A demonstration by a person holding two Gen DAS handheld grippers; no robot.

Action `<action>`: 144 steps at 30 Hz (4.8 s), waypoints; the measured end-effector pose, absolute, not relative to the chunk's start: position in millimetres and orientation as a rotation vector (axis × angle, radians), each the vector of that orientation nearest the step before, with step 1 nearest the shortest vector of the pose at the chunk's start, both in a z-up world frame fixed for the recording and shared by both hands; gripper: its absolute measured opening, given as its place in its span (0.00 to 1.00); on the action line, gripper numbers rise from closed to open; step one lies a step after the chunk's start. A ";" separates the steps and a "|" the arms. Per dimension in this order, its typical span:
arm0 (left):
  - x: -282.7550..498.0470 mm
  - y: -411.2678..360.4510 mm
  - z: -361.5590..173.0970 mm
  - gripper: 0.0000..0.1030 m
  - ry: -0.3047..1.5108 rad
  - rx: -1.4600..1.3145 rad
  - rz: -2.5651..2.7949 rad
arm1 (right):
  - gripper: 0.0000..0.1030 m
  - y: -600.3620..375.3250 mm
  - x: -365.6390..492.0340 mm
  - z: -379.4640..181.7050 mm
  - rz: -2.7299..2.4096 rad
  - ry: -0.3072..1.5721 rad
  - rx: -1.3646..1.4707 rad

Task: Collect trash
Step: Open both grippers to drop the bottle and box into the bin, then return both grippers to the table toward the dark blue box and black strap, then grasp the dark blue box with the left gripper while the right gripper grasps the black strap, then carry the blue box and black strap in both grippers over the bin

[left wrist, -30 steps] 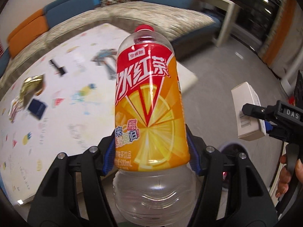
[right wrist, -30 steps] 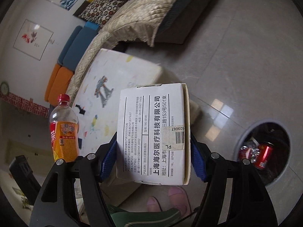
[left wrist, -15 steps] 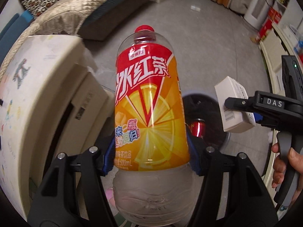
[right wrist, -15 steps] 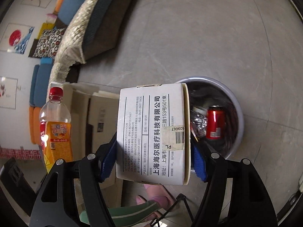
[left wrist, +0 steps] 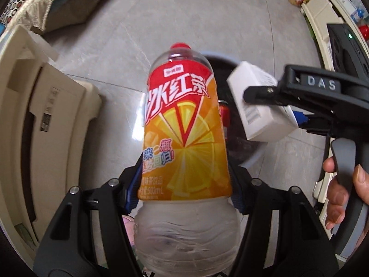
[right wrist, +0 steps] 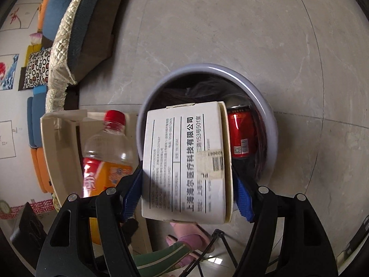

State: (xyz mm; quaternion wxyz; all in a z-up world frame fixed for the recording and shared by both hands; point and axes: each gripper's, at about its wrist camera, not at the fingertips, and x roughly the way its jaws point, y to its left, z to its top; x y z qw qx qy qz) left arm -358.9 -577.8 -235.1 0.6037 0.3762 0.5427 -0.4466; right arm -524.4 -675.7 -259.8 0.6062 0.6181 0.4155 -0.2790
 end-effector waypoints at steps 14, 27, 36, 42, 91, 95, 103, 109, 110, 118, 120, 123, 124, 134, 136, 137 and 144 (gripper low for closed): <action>-369.5 -584.4 -203.7 0.91 1.131 0.861 -1.061 | 0.78 -683.6 -546.5 -249.6 -0.687 0.909 1.447; -295.0 -535.1 -133.7 0.91 1.056 0.690 -1.001 | 0.78 -663.3 -505.4 -196.7 -0.583 0.891 1.352; -168.5 -408.1 -71.0 0.91 1.012 0.499 -0.757 | 0.82 -613.9 -392.4 -130.3 -0.394 0.930 1.169; -83.4 -292.2 -47.1 0.91 1.015 0.353 -0.503 | 0.83 -551.2 -284.8 -90.3 -0.215 0.983 1.035; 129.5 -136.1 -145.4 0.93 1.137 -0.223 0.313 | 0.25 -285.2 228.0 -114.8 0.248 1.237 0.210; 123.8 -141.4 -137.4 0.65 1.085 -0.174 0.267 | 0.24 -283.2 217.1 -113.0 0.230 1.234 0.135; 118.2 -127.9 -130.4 0.52 1.091 -0.194 0.195 | 0.23 -303.0 192.6 -105.2 0.249 1.234 0.227; 105.0 -111.5 -128.7 0.50 1.088 -0.225 0.176 | 0.23 -312.9 171.1 -95.4 0.277 1.236 0.316; 103.2 -108.0 -128.1 0.50 1.091 -0.236 0.173 | 0.23 -312.7 169.1 -95.8 0.276 1.240 0.323; 84.4 -98.5 -109.9 0.50 1.068 -0.222 0.121 | 0.23 -316.5 139.7 -86.1 0.295 1.234 0.415; 78.4 -98.9 -103.2 0.50 1.056 -0.213 0.113 | 0.23 -320.0 130.3 -77.5 0.303 1.221 0.442; 68.5 -100.5 -90.9 0.50 1.026 -0.200 0.102 | 0.23 -325.4 111.9 -62.4 0.306 1.201 0.451; 65.6 -101.6 -87.4 0.50 1.022 -0.196 0.092 | 0.23 -326.9 106.3 -58.4 0.308 1.198 0.452; 26.1 -125.1 -55.1 0.50 0.964 -0.158 0.020 | 0.23 -343.0 53.5 -46.9 0.276 1.199 0.448; 19.2 -127.6 -54.6 0.50 0.962 -0.152 0.011 | 0.23 -339.0 45.1 -55.2 0.269 1.219 0.415; 16.3 -128.4 -55.9 0.50 0.965 -0.151 0.006 | 0.23 -336.6 40.4 -62.2 0.268 1.234 0.402; 6.0 -135.3 -75.7 0.50 1.007 -0.107 -0.021 | 0.23 -328.2 25.1 -100.4 0.277 1.297 0.420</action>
